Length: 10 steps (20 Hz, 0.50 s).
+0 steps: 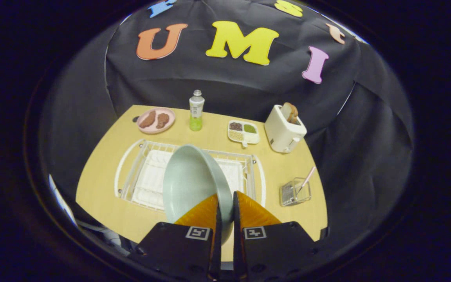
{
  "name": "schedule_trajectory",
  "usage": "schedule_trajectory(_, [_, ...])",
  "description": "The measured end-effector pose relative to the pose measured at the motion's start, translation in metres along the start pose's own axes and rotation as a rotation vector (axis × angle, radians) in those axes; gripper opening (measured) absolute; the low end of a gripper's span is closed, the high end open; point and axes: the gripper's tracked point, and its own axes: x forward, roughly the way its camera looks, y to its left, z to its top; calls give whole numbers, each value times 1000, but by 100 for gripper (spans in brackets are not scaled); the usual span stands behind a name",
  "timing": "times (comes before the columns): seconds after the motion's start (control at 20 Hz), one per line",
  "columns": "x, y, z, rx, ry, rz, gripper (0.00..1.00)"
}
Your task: Take the plate from the dish rack, then take the spoon from the basket and place it into the plate.
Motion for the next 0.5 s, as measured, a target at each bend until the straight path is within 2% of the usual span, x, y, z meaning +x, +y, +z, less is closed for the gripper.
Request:
schedule_trajectory(0.1, [-1,-8,-34,49,13,102,18])
schedule_trajectory(0.2, [9,-19,-67,101,29,167,18])
schedule_trajectory(0.5, [66,-22,-158,264,135,276,18])
